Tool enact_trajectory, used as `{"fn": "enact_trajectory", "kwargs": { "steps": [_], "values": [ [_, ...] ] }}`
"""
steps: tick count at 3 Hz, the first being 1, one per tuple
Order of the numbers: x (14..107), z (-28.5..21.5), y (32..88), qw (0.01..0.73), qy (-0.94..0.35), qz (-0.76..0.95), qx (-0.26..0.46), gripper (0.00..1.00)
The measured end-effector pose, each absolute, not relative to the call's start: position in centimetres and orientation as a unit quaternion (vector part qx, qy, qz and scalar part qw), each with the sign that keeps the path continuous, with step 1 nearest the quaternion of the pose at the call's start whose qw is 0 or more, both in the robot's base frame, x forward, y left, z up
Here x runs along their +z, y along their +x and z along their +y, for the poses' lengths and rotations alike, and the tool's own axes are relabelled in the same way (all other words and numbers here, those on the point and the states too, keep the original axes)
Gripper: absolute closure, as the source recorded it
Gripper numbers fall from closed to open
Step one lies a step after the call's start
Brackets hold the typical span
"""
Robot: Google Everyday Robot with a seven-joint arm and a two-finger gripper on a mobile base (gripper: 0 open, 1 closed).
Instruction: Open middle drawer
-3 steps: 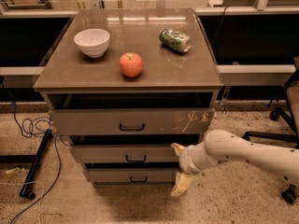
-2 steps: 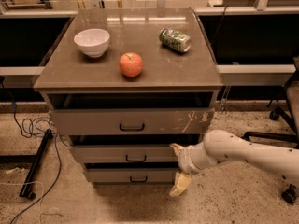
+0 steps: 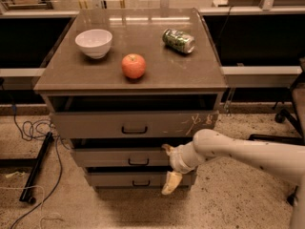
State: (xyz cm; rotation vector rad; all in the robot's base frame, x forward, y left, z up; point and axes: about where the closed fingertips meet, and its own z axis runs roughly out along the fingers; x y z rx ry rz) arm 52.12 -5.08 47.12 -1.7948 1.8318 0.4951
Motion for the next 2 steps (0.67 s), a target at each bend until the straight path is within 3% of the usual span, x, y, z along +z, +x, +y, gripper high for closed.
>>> {"fn": "enact_trajectory", "kwargs": {
  "steps": [2],
  "values": [
    [45.6, -4.0, 55.7, 0.297, -0.664, 0.666, 0.168, 0.00]
  ]
}}
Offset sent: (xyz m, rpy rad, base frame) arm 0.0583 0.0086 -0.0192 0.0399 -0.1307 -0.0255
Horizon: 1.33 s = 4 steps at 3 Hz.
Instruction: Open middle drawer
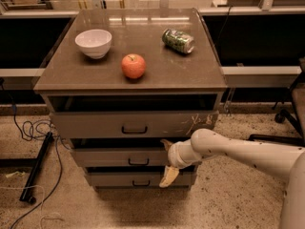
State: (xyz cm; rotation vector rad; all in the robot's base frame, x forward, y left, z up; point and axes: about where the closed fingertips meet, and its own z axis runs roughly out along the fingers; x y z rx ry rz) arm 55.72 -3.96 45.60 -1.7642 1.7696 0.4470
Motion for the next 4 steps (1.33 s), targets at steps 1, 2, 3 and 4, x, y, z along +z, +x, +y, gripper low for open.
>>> {"fn": "enact_trajectory", "kwargs": {
  "steps": [1, 2, 3, 4],
  "values": [
    [44.5, -4.6, 56.6, 0.308, -0.657, 0.669, 0.160, 0.00],
    [43.2, -5.2, 57.0, 0.309, -0.653, 0.673, 0.161, 0.00],
    [43.2, -5.2, 57.0, 0.309, -0.653, 0.673, 0.162, 0.19],
    [43.2, -5.2, 57.0, 0.309, -0.653, 0.673, 0.162, 0.42]
  ]
}}
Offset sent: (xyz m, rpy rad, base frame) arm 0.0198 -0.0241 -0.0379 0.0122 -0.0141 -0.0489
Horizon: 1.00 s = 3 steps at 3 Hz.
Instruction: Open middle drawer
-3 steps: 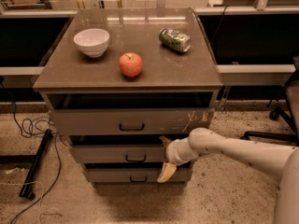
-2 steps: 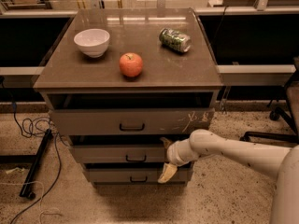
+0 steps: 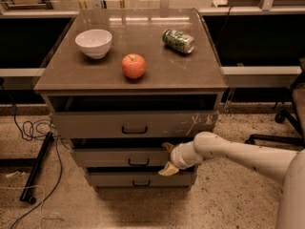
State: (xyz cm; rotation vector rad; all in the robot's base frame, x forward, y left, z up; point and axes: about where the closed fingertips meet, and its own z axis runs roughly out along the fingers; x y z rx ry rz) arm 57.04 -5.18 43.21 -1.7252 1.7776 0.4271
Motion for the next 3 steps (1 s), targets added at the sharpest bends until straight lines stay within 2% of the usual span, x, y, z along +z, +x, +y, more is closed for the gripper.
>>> {"fn": "enact_trajectory", "kwargs": {
  "steps": [2, 3],
  "values": [
    [43.22, -5.18, 57.04, 0.309, -0.653, 0.673, 0.162, 0.89],
    [43.77, -5.17, 57.09, 0.309, -0.653, 0.673, 0.162, 1.00]
  ]
}}
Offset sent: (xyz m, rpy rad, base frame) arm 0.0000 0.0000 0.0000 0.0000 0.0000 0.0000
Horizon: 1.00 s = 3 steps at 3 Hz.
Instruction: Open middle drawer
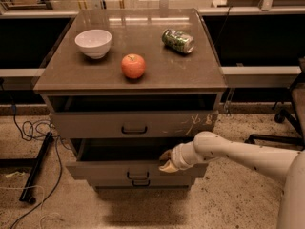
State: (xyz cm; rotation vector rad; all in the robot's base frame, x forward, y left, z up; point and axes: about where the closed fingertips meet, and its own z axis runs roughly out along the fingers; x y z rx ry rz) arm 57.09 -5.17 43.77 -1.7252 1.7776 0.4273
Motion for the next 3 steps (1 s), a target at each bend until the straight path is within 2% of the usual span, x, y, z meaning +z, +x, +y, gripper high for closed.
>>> {"fn": "enact_trajectory", "kwargs": {
  "steps": [1, 2, 3],
  "values": [
    [43.88, -5.17, 57.09, 0.309, -0.653, 0.673, 0.162, 1.00],
    [43.88, -5.17, 57.08, 0.309, -0.653, 0.673, 0.162, 0.83],
    [43.88, -5.16, 57.08, 0.309, -0.653, 0.673, 0.162, 0.60]
  ]
}}
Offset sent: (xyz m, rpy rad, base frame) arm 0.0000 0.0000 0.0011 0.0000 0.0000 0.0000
